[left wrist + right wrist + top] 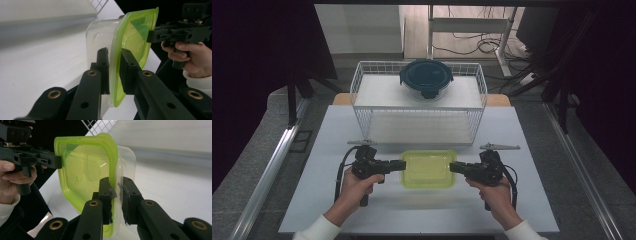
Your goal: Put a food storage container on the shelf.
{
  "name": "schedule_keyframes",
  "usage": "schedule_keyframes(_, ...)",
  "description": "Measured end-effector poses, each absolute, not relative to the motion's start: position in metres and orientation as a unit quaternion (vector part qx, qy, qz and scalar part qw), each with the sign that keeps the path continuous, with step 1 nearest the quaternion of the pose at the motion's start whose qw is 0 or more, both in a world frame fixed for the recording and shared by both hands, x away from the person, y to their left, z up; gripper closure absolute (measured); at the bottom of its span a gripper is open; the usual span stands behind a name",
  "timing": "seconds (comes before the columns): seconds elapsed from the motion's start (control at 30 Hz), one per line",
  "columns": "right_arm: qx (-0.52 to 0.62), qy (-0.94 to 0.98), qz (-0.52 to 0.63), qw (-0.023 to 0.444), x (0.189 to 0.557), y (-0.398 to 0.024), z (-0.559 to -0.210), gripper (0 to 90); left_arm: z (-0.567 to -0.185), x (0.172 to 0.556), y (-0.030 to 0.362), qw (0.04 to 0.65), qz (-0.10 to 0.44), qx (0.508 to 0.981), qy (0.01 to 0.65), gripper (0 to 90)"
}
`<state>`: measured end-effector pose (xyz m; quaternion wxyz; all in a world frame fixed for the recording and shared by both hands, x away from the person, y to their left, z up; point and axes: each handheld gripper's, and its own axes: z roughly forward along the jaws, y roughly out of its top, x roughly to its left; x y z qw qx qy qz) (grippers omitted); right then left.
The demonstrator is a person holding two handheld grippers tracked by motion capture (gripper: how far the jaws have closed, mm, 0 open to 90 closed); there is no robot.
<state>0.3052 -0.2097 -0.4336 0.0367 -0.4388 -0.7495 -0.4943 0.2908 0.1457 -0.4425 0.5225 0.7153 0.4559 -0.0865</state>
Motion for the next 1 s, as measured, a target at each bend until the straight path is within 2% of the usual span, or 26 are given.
schedule_keyframes(1.0,-0.403,-0.749,-0.525,-0.012,0.331,-0.205,-0.355,78.2,-0.364,0.32,0.152,0.557,-0.046,0.713,0.423,79.6)
